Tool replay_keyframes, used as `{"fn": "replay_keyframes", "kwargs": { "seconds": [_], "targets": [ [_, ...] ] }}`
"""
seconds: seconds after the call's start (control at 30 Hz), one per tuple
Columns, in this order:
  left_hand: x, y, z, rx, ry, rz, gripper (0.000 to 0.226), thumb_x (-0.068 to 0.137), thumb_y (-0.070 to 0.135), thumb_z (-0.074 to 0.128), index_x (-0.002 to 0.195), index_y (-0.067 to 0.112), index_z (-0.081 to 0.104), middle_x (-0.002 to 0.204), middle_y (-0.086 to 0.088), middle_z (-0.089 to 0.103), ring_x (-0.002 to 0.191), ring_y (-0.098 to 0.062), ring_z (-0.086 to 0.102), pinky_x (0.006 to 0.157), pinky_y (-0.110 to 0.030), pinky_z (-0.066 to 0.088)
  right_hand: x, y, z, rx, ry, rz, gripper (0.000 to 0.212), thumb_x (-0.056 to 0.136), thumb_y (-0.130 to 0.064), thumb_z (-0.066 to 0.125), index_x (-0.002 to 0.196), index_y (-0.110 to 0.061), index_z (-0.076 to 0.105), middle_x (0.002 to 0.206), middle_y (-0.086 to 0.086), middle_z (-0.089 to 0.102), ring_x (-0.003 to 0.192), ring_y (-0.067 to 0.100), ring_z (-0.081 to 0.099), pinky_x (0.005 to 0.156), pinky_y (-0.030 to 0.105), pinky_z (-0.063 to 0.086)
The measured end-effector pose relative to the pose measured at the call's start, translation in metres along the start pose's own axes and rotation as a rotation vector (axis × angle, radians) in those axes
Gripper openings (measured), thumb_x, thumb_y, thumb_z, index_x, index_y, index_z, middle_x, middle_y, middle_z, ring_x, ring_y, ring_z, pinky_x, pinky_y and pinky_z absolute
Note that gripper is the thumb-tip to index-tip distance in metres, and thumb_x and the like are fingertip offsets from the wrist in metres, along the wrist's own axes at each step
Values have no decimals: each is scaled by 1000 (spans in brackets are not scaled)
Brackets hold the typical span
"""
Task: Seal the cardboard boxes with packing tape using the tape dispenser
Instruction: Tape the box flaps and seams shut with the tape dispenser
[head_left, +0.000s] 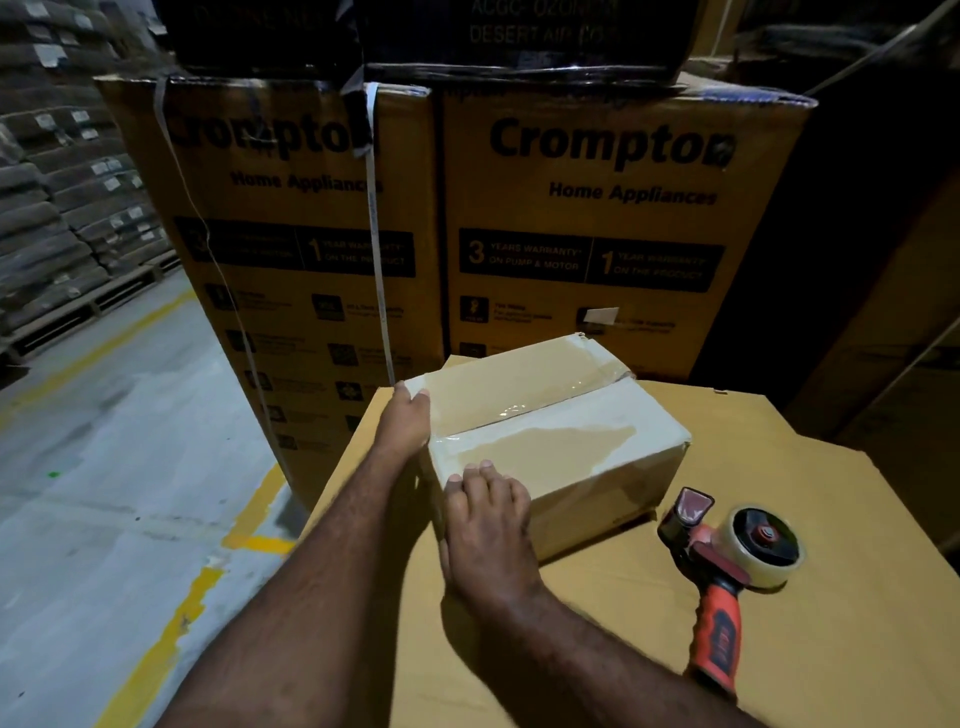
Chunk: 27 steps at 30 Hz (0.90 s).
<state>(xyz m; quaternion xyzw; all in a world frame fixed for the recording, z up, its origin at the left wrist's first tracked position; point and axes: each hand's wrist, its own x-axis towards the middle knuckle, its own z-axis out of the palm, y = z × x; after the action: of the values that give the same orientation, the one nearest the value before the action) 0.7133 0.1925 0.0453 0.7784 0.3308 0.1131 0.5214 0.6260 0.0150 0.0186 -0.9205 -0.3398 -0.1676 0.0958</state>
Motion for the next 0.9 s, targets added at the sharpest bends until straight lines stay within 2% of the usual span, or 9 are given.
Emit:
{"fn": "replay_keyframes", "kwargs": {
  "seconds": [0.13, 0.27, 0.33, 0.4, 0.47, 0.53, 0.7, 0.8, 0.9],
  "targets": [
    [-2, -2, 0, 31, 29, 14, 44, 110, 36, 31, 149, 15, 36, 129, -12, 57, 105, -25, 58, 81, -38, 47, 2, -2, -2, -27, -1, -107, 66, 79, -52, 75, 129, -13, 57, 130, 13, 61, 127, 32, 54, 101, 49, 47],
    [6, 5, -4, 171, 29, 4, 50, 110, 36, 31, 153, 11, 31, 142, -16, 51, 118, -32, 55, 92, -42, 46, 10, 18, -30, 251, -117, -149, 75, 87, -71, 48, 137, -15, 51, 135, 9, 51, 132, 25, 42, 111, 43, 36],
    [5, 14, -3, 352, 78, 0, 59, 108, 36, 34, 160, 13, 17, 163, -16, 28, 144, -40, 34, 114, -62, 32, 10, 31, -44, 536, 11, -60, 54, 93, -54, 50, 124, -11, 61, 118, 4, 58, 114, 18, 53, 98, 34, 49],
    [-3, 28, 1, 606, 155, 88, 70, 106, 29, 43, 162, 15, 5, 170, -13, 4, 154, -43, 6, 115, -74, 2, 6, 50, -52, 641, 279, 86, 33, 96, -37, 50, 109, -11, 67, 103, 0, 61, 97, 12, 57, 82, 23, 51],
    [-17, 51, 14, 702, 176, 257, 73, 102, 25, 50, 162, 18, 9, 170, -13, 6, 155, -43, 4, 115, -73, 0, -2, 78, -56, 607, 484, 268, 25, 96, -29, 49, 99, -12, 68, 93, -3, 59, 87, 11, 56, 72, 15, 45],
    [-37, 77, 37, 656, 56, 429, 65, 103, 32, 52, 160, 23, 23, 166, -9, 25, 152, -37, 21, 121, -67, 14, -19, 116, -54, 551, 544, 498, 20, 95, -25, 53, 97, -13, 68, 91, -2, 58, 84, 16, 56, 68, 25, 43],
    [-95, 127, 121, 618, -586, 794, 60, 97, 48, 60, 151, 25, 47, 155, 0, 48, 139, -25, 46, 112, -42, 40, -88, 185, -40, 211, 216, 1150, 32, 91, -34, 60, 120, -19, 60, 115, 10, 55, 104, 30, 54, 88, 45, 48],
    [-102, 129, 166, 856, -672, 905, 71, 94, 52, 62, 155, 26, 37, 164, -1, 32, 150, -27, 29, 118, -59, 26, -116, 193, -35, 265, -60, 1391, 57, 88, -47, 61, 133, -15, 46, 123, 14, 50, 110, 33, 52, 88, 44, 50],
    [-95, 122, 187, 1047, -596, 945, 73, 95, 47, 62, 158, 30, 28, 168, 1, 20, 154, -28, 14, 118, -69, 14, -124, 197, -30, 424, -101, 1321, 69, 91, -50, 61, 142, -10, 38, 124, 12, 55, 108, 30, 58, 79, 35, 49]
  ]
}}
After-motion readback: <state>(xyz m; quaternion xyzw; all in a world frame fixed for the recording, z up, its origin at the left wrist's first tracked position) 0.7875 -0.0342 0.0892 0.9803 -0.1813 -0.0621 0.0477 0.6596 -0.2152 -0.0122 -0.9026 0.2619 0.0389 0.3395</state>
